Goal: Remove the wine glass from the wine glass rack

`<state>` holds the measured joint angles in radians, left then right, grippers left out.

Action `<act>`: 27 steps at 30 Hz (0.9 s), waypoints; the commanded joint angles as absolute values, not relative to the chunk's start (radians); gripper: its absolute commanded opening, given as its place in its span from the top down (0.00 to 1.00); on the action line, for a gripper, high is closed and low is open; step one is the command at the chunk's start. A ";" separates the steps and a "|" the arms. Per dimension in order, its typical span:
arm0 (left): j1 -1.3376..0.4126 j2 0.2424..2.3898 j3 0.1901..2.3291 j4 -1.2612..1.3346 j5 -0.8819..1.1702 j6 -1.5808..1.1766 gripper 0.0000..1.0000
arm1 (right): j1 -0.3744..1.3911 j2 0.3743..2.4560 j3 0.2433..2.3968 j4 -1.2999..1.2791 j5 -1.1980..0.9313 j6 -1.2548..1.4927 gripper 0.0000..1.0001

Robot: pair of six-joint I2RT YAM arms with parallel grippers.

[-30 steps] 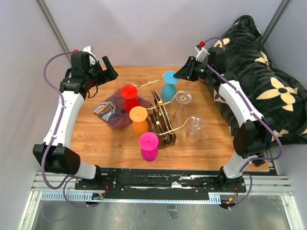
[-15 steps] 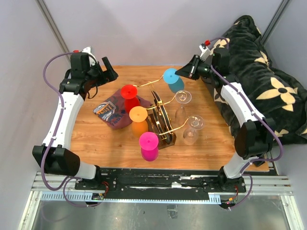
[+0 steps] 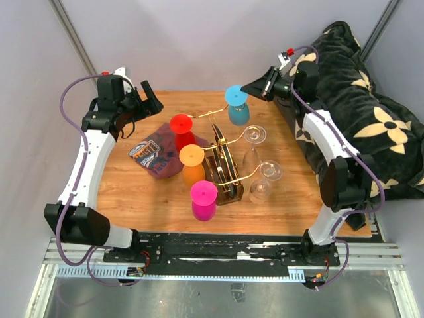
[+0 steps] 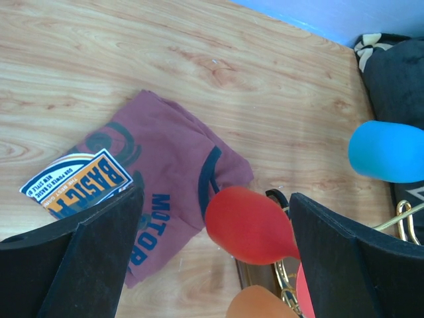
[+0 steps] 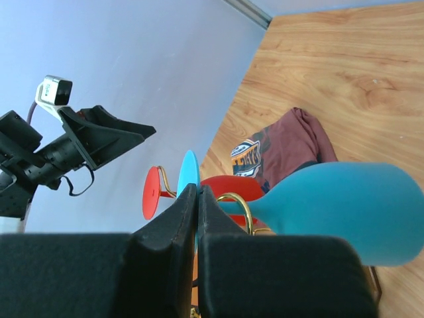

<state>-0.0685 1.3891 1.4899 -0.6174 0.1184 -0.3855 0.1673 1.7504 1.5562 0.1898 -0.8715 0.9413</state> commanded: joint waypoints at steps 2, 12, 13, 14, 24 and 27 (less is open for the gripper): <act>-0.064 1.361 1.472 -0.591 0.127 -0.378 0.03 | 0.216 1.783 1.633 0.259 -0.916 0.968 0.99; -0.064 1.367 1.463 -0.586 0.139 -0.382 0.03 | 0.241 1.604 1.497 0.102 -0.960 0.853 0.99; -0.064 1.366 1.461 -0.584 0.140 -0.383 0.03 | 0.236 1.582 1.493 0.056 -0.959 0.817 0.99; -0.064 1.365 1.458 -0.583 0.140 -0.385 0.03 | 0.231 1.561 1.493 0.012 -0.961 0.791 0.99; -0.064 1.359 1.441 -0.582 0.133 -0.383 0.03 | 0.059 1.468 1.538 -0.244 -1.029 0.535 0.99; -0.064 1.358 1.435 -0.580 0.133 -0.382 0.03 | 0.032 1.511 1.619 -0.327 -1.042 0.382 0.99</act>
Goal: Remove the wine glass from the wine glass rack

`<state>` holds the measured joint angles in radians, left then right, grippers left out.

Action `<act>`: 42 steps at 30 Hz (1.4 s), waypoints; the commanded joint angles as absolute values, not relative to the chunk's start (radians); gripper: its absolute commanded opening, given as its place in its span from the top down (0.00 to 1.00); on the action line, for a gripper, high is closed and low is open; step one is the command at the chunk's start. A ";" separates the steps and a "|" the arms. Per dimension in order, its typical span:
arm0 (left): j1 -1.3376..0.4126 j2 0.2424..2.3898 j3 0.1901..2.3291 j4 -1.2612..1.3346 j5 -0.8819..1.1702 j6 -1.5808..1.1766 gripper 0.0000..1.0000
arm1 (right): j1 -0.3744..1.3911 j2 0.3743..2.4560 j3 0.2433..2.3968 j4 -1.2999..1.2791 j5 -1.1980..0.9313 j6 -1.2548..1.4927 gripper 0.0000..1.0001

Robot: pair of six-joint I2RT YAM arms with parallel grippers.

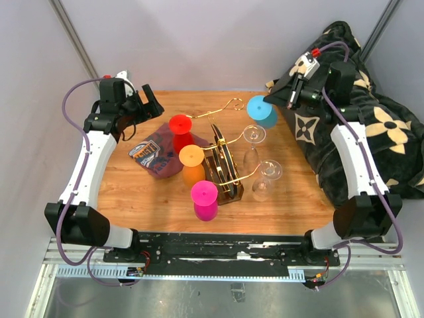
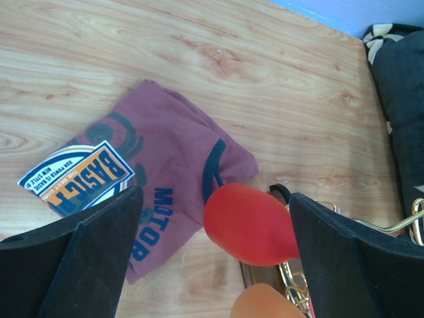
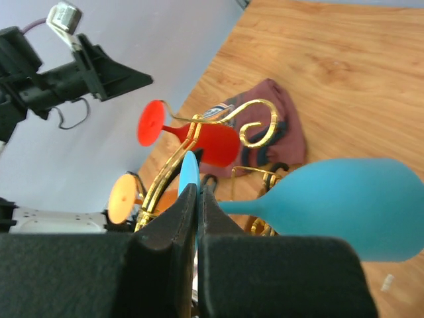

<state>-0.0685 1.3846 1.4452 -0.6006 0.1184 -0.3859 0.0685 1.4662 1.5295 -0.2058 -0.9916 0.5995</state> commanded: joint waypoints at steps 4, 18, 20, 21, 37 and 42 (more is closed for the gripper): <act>-0.064 1.355 1.422 -0.572 0.136 -0.386 0.03 | 0.026 1.607 1.765 -0.448 -1.022 0.096 0.99; -0.064 1.350 1.349 -0.520 0.155 -0.401 0.03 | -0.005 1.597 1.523 -0.162 -1.036 -0.937 0.99; -0.064 1.357 1.344 -0.515 0.159 -0.402 0.03 | -0.007 1.615 1.490 -0.147 -1.047 -1.056 0.99; -0.063 1.360 1.345 -0.514 0.157 -0.402 0.03 | -0.008 1.615 1.439 -0.063 -1.032 -1.065 1.00; -0.064 1.413 1.285 -0.432 0.150 -0.432 0.03 | -0.008 1.840 1.243 0.502 -0.907 -1.415 0.99; -0.064 1.430 1.288 -0.389 0.160 -0.461 0.03 | 0.011 1.960 1.251 0.670 -0.880 -1.463 0.99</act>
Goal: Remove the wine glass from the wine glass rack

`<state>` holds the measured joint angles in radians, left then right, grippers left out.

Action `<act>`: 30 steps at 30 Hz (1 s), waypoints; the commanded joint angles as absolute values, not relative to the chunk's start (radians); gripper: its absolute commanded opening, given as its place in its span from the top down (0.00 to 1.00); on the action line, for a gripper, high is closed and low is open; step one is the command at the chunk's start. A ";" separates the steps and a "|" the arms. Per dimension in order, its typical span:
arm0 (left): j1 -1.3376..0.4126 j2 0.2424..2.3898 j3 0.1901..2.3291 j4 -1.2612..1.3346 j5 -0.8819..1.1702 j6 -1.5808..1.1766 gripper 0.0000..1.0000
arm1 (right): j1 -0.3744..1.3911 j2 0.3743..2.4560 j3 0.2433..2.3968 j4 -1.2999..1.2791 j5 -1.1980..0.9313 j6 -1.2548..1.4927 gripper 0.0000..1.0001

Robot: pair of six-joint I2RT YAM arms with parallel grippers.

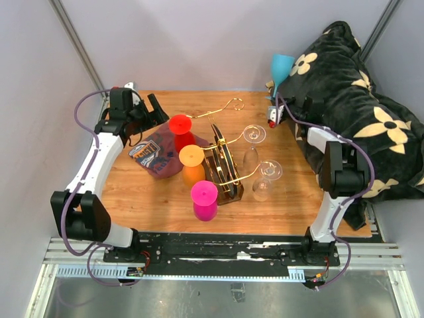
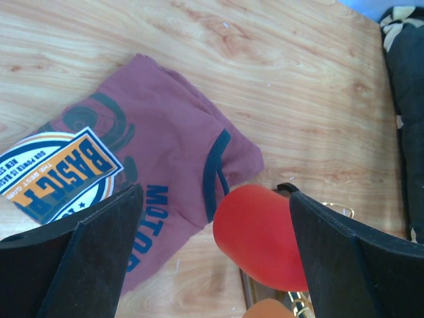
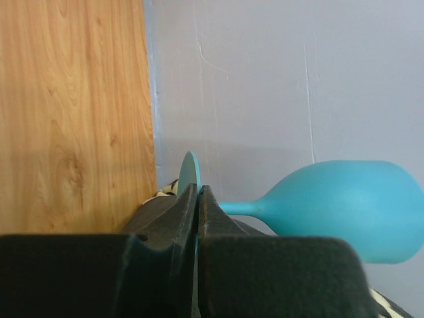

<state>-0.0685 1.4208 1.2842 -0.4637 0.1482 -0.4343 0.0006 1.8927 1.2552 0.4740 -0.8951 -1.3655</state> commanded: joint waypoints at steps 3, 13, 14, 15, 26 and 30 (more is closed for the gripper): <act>-0.064 1.433 1.283 -0.367 0.167 -0.474 0.03 | 0.022 2.047 1.267 0.736 -0.859 -1.494 0.99; -0.064 1.389 1.209 -0.315 0.139 -0.480 0.03 | 0.028 2.195 1.311 0.755 -0.931 -1.578 0.99; -0.064 1.381 1.192 -0.301 0.137 -0.484 0.03 | 0.031 2.206 1.316 0.741 -0.936 -1.593 0.99; -0.064 1.380 1.179 -0.290 0.135 -0.486 0.03 | 0.033 2.216 1.319 0.725 -0.942 -1.612 0.99; -0.064 1.400 1.160 -0.272 0.161 -0.505 0.03 | 0.086 2.368 1.357 0.765 -0.882 -1.688 0.99; -0.064 1.397 1.153 -0.273 0.152 -0.502 0.03 | 0.107 2.407 1.374 0.788 -0.865 -1.688 0.99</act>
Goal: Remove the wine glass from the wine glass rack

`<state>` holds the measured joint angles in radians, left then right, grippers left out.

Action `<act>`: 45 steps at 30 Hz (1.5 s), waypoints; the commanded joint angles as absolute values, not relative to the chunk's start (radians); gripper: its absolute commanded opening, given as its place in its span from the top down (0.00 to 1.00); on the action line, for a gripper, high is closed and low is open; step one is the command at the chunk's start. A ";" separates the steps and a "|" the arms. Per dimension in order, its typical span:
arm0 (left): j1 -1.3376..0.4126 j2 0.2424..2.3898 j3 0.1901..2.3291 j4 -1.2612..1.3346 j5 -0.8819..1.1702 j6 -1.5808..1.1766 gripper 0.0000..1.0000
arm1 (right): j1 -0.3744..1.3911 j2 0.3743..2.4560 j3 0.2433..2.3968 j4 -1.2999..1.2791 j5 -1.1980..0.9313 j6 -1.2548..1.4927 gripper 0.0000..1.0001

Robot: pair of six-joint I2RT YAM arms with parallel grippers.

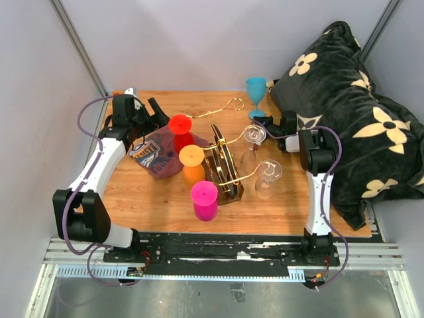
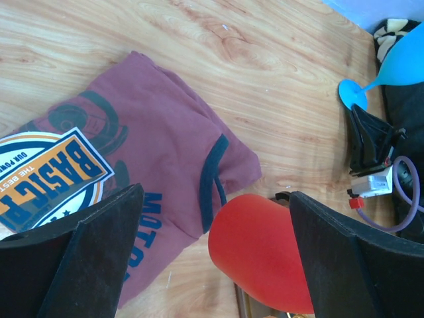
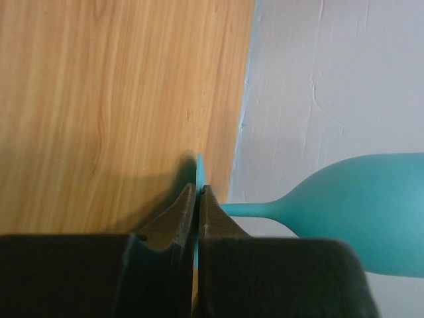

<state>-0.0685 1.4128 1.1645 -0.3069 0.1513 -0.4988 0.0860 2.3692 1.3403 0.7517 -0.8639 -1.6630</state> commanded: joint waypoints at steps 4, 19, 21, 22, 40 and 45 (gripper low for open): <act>-0.064 1.392 1.156 -0.281 0.151 -0.497 0.03 | 0.120 2.413 1.359 0.794 -0.855 -1.700 0.99; -0.064 1.397 1.135 -0.275 0.167 -0.500 0.03 | 0.119 2.328 1.252 0.645 -0.842 -1.705 0.70; -0.064 1.399 1.134 -0.276 0.170 -0.500 0.03 | 0.117 2.304 1.251 0.540 -0.832 -1.722 0.59; -0.063 1.398 1.134 -0.276 0.172 -0.500 0.03 | 0.117 2.291 1.247 0.492 -0.819 -1.739 0.53; -0.064 1.366 1.128 -0.282 0.193 -0.511 0.03 | 0.075 2.167 1.521 -0.493 -0.742 -1.785 0.01; -0.064 1.366 1.109 -0.282 0.207 -0.513 0.03 | 0.025 2.134 1.563 -0.613 -0.844 -1.676 0.02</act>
<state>-0.0685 1.3922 1.1332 -0.3050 0.1825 -0.5056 0.0731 2.1361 1.5288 -0.3237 -0.7853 -1.7653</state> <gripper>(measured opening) 0.969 0.984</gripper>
